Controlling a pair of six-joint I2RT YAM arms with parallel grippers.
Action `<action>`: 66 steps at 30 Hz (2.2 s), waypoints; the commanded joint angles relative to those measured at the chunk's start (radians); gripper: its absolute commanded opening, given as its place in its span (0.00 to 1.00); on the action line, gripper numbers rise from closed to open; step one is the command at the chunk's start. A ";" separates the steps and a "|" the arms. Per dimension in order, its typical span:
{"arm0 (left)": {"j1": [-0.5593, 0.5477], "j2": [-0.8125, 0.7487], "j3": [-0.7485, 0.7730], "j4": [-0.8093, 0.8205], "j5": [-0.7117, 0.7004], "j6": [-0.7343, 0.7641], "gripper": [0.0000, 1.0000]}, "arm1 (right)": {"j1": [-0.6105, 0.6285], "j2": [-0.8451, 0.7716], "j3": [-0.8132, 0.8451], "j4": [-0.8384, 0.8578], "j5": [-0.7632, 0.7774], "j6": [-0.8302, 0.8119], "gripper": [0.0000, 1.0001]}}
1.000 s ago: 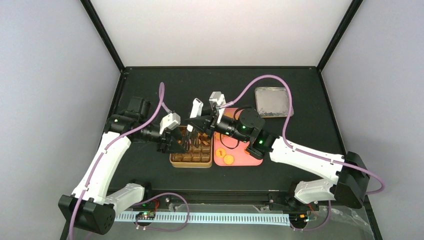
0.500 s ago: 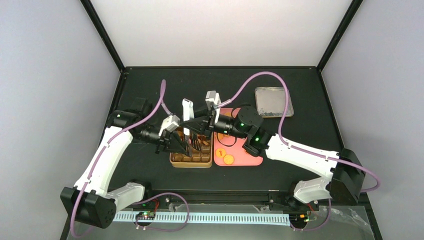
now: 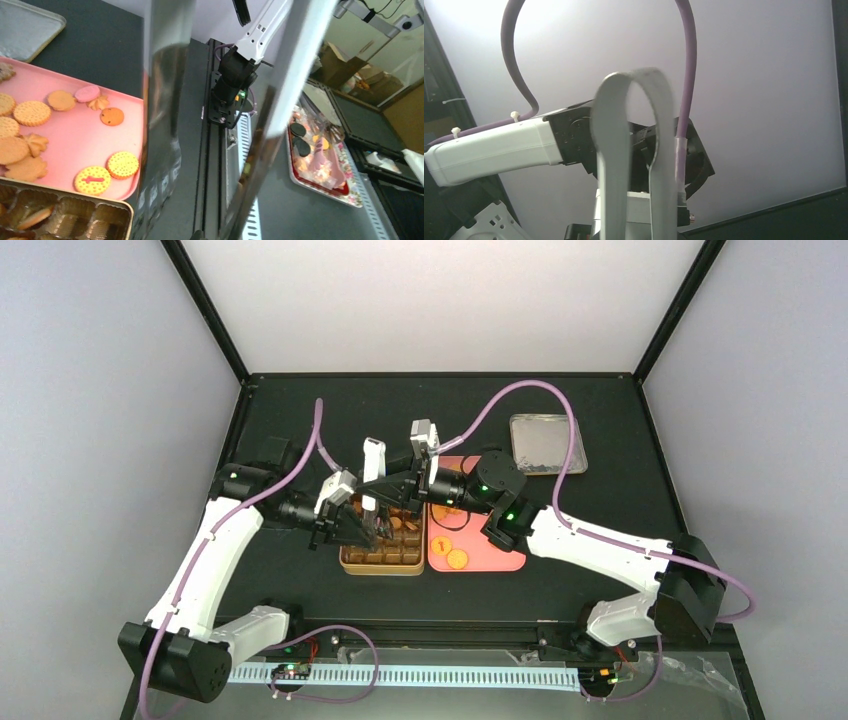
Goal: Pack the cookies
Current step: Pass from the right arm to the left, then pass from the left arm to the right
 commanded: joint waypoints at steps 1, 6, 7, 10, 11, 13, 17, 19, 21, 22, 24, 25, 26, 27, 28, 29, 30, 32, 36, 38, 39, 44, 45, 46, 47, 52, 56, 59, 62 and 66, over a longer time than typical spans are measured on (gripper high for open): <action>-0.016 -0.006 0.013 -0.003 0.007 0.029 0.02 | 0.012 0.008 0.026 0.048 0.001 -0.002 0.31; -0.016 -0.014 0.027 0.032 -0.019 -0.012 0.02 | 0.009 -0.002 0.021 0.003 -0.026 -0.002 0.38; -0.016 -0.018 0.029 0.053 -0.022 -0.028 0.02 | 0.007 -0.002 0.022 -0.012 -0.038 0.000 0.40; -0.016 -0.033 0.029 0.097 -0.029 -0.069 0.02 | -0.012 0.000 0.020 -0.039 -0.096 0.024 0.52; -0.016 -0.039 0.029 0.108 -0.034 -0.082 0.02 | -0.022 -0.004 0.016 -0.044 -0.117 0.033 0.55; -0.016 -0.048 0.028 0.122 -0.042 -0.095 0.01 | -0.043 -0.016 -0.004 -0.038 -0.165 0.053 0.63; -0.016 -0.052 0.030 0.126 -0.052 -0.097 0.02 | -0.099 -0.062 -0.061 -0.022 -0.241 0.094 0.72; -0.016 -0.052 0.032 0.124 -0.050 -0.099 0.01 | -0.127 -0.089 -0.092 -0.018 -0.288 0.102 0.76; -0.016 -0.049 0.032 0.122 -0.042 -0.100 0.02 | -0.151 -0.110 -0.115 -0.020 -0.334 0.107 0.77; -0.016 -0.048 0.032 0.121 -0.036 -0.101 0.02 | -0.161 -0.119 -0.123 -0.028 -0.356 0.104 0.77; -0.016 -0.045 0.035 0.119 -0.021 -0.104 0.02 | -0.174 -0.136 -0.138 -0.055 -0.383 0.083 0.77; -0.016 -0.042 0.037 0.114 -0.012 -0.105 0.02 | -0.180 -0.144 -0.147 -0.082 -0.381 0.067 0.77; -0.016 -0.040 0.039 0.109 -0.003 -0.106 0.01 | -0.184 -0.148 -0.157 -0.098 -0.370 0.055 0.76; -0.016 -0.038 0.044 0.102 0.009 -0.106 0.02 | -0.187 -0.150 -0.165 -0.109 -0.357 0.046 0.75; -0.015 -0.036 0.048 0.096 0.019 -0.101 0.01 | -0.193 -0.149 -0.171 -0.116 -0.344 0.039 0.74; -0.016 -0.034 0.052 0.089 0.027 -0.100 0.02 | -0.198 -0.142 -0.175 -0.123 -0.330 0.034 0.72; -0.016 -0.032 0.057 0.082 0.035 -0.099 0.01 | -0.201 -0.134 -0.178 -0.126 -0.316 0.031 0.71; -0.016 -0.028 0.067 0.069 0.046 -0.096 0.02 | -0.202 -0.111 -0.178 -0.121 -0.296 0.030 0.67; -0.017 -0.028 0.075 0.047 0.058 -0.080 0.02 | -0.200 -0.053 -0.135 -0.105 -0.309 0.045 0.61; -0.016 -0.027 0.076 0.041 0.058 -0.073 0.01 | -0.199 -0.029 -0.111 -0.098 -0.317 0.051 0.61; -0.016 -0.026 0.077 0.037 0.059 -0.070 0.02 | -0.197 -0.017 -0.099 -0.092 -0.322 0.057 0.61; -0.017 -0.021 0.080 0.024 0.066 -0.063 0.02 | -0.189 0.045 -0.047 -0.044 -0.355 0.092 0.58; -0.017 -0.021 0.082 0.019 0.070 -0.061 0.02 | -0.186 0.056 -0.038 -0.042 -0.356 0.093 0.56; -0.017 -0.020 0.085 0.018 0.071 -0.061 0.02 | -0.182 0.066 -0.033 -0.034 -0.356 0.095 0.55; -0.017 -0.020 0.088 0.016 0.072 -0.061 0.01 | -0.177 0.073 -0.028 -0.029 -0.352 0.095 0.54; -0.018 -0.010 0.097 0.004 0.085 -0.053 0.02 | -0.156 0.099 -0.009 -0.027 -0.323 0.075 0.46; -0.019 0.002 0.107 -0.027 0.101 -0.022 0.01 | -0.143 0.098 -0.023 0.002 -0.281 0.062 0.32; -0.019 0.011 0.114 -0.052 0.110 0.000 0.01 | -0.131 0.097 -0.029 0.021 -0.242 0.054 0.18; -0.020 0.015 0.118 -0.056 0.120 0.004 0.02 | -0.107 0.101 -0.021 0.021 -0.187 0.031 0.06; -0.021 0.016 0.128 -0.056 0.134 -0.001 0.02 | -0.062 0.107 -0.008 0.027 -0.067 -0.001 0.01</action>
